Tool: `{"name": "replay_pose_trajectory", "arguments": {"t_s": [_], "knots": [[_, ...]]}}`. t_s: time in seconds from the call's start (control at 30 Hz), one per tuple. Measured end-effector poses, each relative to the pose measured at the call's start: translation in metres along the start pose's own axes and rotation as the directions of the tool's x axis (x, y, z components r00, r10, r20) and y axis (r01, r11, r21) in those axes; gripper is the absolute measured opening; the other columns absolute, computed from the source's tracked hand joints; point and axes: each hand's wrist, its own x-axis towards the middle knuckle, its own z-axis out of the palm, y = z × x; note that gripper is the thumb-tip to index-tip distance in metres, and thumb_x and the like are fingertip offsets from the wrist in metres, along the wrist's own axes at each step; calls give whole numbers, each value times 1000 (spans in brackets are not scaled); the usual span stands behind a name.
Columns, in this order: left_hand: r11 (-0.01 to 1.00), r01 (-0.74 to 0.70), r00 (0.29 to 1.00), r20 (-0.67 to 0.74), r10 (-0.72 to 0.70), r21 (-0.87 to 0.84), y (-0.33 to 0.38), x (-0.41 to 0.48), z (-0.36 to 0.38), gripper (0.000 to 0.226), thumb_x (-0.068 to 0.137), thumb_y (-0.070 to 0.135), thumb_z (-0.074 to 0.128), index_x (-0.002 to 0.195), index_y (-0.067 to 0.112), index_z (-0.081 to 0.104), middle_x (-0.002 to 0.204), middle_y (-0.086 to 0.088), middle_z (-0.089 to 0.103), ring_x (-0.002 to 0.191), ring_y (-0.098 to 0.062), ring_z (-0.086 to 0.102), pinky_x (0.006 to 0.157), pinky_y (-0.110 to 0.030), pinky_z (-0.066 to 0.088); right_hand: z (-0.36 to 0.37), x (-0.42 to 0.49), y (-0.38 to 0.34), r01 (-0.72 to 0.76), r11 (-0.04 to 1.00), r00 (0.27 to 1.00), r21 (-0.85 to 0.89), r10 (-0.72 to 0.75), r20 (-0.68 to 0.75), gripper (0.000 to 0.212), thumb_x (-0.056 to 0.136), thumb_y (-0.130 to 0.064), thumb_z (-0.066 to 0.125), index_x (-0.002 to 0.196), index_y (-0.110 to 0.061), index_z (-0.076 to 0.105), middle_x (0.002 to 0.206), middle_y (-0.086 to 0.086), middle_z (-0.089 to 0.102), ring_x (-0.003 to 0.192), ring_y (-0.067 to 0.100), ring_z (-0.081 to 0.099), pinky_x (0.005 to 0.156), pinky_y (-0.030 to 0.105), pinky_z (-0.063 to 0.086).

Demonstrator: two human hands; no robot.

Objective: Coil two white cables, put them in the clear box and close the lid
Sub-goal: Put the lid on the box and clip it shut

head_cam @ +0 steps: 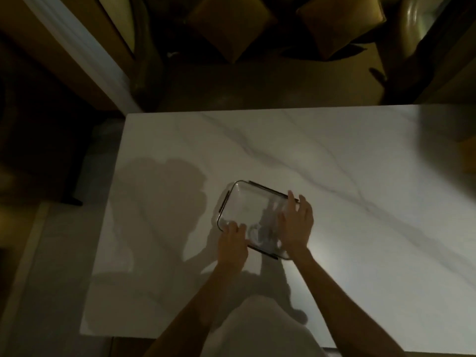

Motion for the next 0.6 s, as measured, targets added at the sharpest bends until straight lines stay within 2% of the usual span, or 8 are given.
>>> {"name": "replay_pose_trajectory", "arguments": {"t_s": [0.07, 0.13, 0.2, 0.27, 0.33, 0.4, 0.47, 0.6], "knots": [[983, -183, 976, -113, 185, 27, -4, 0, 7, 52, 84, 28, 64, 131, 25, 44, 132, -11, 50, 126, -32, 46, 103, -43, 44, -7, -42, 5, 46, 995, 999, 86, -47, 14, 52, 93, -34, 44, 141, -19, 31, 144, 13, 37, 132, 30, 36, 109, 44, 37], [966, -237, 962, -114, 248, 103, -11, 3, 17, 65, 85, 37, 62, 141, 27, 32, 142, -14, 46, 135, -36, 38, 106, -48, 41, -5, -73, 15, 167, 980, 980, 112, -177, 89, 58, 96, -50, 19, 143, -18, 31, 149, 11, 34, 138, 30, 29, 112, 42, 31], [957, -246, 963, -72, 260, 154, -13, 9, 19, 72, 83, 37, 64, 145, 25, 28, 145, -14, 44, 136, -36, 37, 105, -47, 43, 4, -72, 28, 269, 960, 949, 71, -277, 148, 64, 95, -54, 5, 149, -22, 14, 158, 6, 15, 146, 27, 8, 113, 41, 31], [954, -249, 964, -57, 261, 166, -10, 20, 11, 71, 81, 36, 67, 142, 24, 34, 142, -12, 49, 133, -36, 43, 103, -46, 45, 14, -48, 33, 266, 962, 945, 68, -274, 178, 58, 97, -48, 11, 150, -24, 6, 159, 4, 8, 147, 25, -1, 112, 40, 35], [944, -245, 964, -52, 262, 219, -5, 49, -4, 69, 80, 40, 67, 140, 27, 37, 138, -10, 51, 130, -36, 46, 104, -48, 43, 16, -9, 32, 281, 958, 940, 59, -287, 187, 56, 97, -44, 19, 150, -24, 12, 158, 8, 16, 146, 29, 7, 110, 43, 37], [948, -199, 976, -35, 214, 250, -3, 87, -22, 66, 84, 41, 60, 142, 31, 30, 140, -13, 47, 130, -40, 42, 108, -54, 35, 10, 38, 24, 325, 946, 923, 1, -317, 216, 56, 96, -41, 27, 148, -24, 19, 155, 11, 25, 144, 32, 17, 106, 47, 41], [959, -167, 985, -12, 174, 230, -1, 114, -37, 64, 89, 39, 52, 143, 37, 19, 147, -15, 36, 134, -43, 33, 111, -56, 28, 4, 86, 19, 322, 947, 899, -16, -300, 319, 58, 94, -40, 32, 148, -24, 18, 157, 10, 19, 145, 30, 15, 109, 49, 35], [959, -210, 974, 119, 190, 189, 0, 153, -71, 67, 91, 42, 49, 146, 40, 10, 159, -7, 12, 145, -35, 10, 116, -50, 21, -3, 144, 15, 404, 903, 848, -144, -311, 429, 67, 90, -54, 15, 149, -25, 3, 159, 11, 6, 146, 30, 4, 106, 58, 35]]}}
